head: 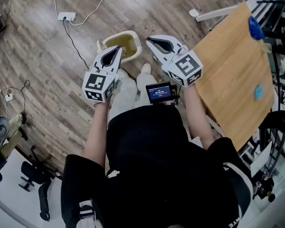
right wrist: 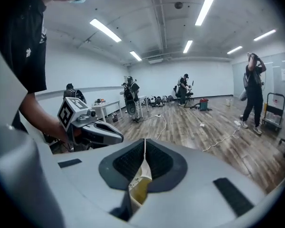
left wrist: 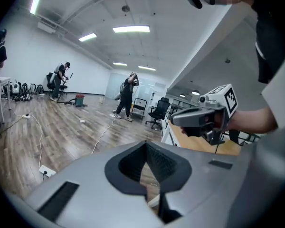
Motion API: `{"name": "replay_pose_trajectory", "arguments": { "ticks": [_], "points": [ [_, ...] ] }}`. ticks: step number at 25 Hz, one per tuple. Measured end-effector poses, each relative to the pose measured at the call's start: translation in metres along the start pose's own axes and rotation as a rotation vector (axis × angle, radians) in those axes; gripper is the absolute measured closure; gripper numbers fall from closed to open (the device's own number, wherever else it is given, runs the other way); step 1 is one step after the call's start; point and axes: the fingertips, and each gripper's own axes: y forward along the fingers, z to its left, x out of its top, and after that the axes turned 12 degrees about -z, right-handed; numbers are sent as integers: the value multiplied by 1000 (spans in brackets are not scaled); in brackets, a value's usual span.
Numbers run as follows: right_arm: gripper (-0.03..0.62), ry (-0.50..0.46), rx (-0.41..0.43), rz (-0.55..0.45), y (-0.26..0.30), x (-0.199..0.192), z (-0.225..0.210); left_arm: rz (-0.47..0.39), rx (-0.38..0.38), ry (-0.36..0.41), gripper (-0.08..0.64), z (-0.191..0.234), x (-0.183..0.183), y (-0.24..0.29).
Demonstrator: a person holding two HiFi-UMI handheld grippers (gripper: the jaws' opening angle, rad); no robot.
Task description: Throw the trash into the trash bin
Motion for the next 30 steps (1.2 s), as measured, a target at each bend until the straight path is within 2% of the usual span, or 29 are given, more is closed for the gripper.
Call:
{"name": "replay_pose_trajectory", "arguments": {
  "ticks": [3,5,9,14,19,30],
  "points": [
    [588,-72,22,-31,-6,41,14,-74,-22,-19,554,-13,41,-20],
    [588,-96,44,-65,-8,68,26,-104,-35,6,554,-22,60,-34],
    [588,-100,98,-162,-4,108,43,-156,-78,63,554,-29,89,-49],
    [588,-77,114,-272,-5,138,56,-210,-144,149,554,-41,132,-59],
    [588,-66,114,-311,0,149,67,-254,-140,174,554,-37,154,-66],
    [588,-43,93,-297,-4,145,62,-225,-184,136,554,-41,151,-55]
  ]
}}
